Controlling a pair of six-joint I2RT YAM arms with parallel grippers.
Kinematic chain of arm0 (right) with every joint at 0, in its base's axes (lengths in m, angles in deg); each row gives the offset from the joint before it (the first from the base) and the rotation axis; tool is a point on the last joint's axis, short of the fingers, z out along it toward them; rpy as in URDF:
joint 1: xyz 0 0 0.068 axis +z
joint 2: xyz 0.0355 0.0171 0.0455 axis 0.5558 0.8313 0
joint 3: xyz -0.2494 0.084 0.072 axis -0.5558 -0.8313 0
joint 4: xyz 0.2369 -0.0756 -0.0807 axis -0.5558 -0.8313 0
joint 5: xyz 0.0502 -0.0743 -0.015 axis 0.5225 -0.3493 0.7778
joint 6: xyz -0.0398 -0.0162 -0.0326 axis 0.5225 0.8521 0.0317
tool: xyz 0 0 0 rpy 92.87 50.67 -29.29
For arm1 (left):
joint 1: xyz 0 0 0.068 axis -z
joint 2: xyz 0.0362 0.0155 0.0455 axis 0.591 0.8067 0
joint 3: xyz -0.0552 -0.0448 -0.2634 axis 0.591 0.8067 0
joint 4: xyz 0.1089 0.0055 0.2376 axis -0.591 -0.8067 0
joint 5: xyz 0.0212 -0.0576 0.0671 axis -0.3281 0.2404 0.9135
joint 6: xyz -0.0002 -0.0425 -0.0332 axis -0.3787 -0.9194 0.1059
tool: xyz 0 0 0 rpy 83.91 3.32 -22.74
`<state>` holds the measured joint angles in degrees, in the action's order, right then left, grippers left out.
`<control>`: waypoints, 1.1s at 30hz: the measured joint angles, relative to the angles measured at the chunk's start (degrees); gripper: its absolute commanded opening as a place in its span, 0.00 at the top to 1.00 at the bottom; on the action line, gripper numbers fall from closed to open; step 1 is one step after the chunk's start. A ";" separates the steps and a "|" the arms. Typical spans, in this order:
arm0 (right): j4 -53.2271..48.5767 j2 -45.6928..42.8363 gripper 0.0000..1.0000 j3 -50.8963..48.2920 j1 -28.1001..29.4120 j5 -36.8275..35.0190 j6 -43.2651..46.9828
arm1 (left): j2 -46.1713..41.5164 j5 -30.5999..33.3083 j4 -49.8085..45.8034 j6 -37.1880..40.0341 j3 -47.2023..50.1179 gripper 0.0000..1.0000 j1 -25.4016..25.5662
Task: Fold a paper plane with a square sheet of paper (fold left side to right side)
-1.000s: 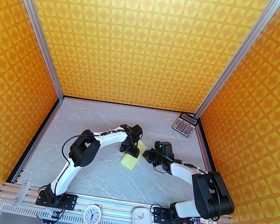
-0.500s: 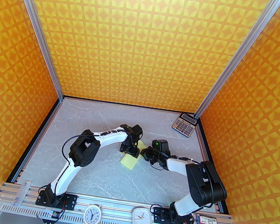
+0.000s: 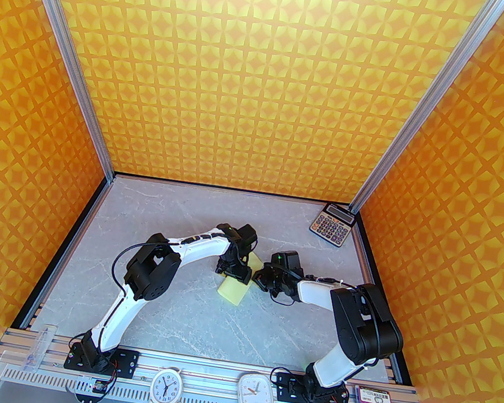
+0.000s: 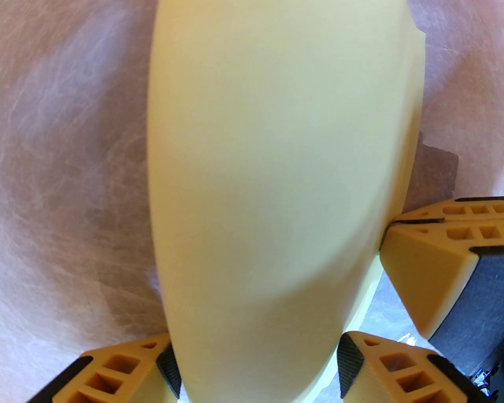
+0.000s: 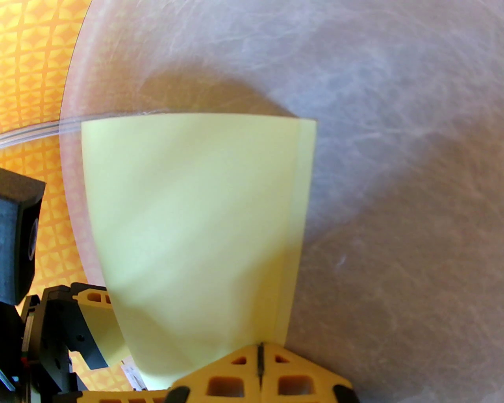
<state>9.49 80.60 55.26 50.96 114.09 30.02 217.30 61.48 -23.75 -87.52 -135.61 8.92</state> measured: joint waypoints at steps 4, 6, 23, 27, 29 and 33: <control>-0.24 0.00 1.00 0.09 0.00 -0.02 0.76 | -0.13 -1.11 0.04 0.00 0.00 0.29 -0.52; -0.24 0.00 1.00 0.09 0.00 0.00 0.94 | -0.17 -2.40 0.07 -0.02 0.04 0.29 -1.09; -0.22 0.07 1.00 0.11 0.00 0.02 1.01 | -5.31 -18.01 12.59 -1.53 12.04 0.33 -7.17; -0.59 0.13 1.00 0.33 0.00 0.02 1.14 | -5.62 -20.11 14.51 -1.53 13.64 0.37 -8.48; -0.70 0.20 1.00 0.44 0.00 0.02 1.16 | -5.62 -20.87 14.91 -1.57 14.03 0.44 -8.63; -1.33 0.28 1.00 0.85 0.00 0.15 1.33 | -5.62 -21.03 15.37 -1.53 14.56 0.43 -8.87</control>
<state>8.16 80.89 56.12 50.96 114.24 31.35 211.68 40.45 -8.38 -89.05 -121.06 0.04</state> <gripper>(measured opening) 0.039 0.567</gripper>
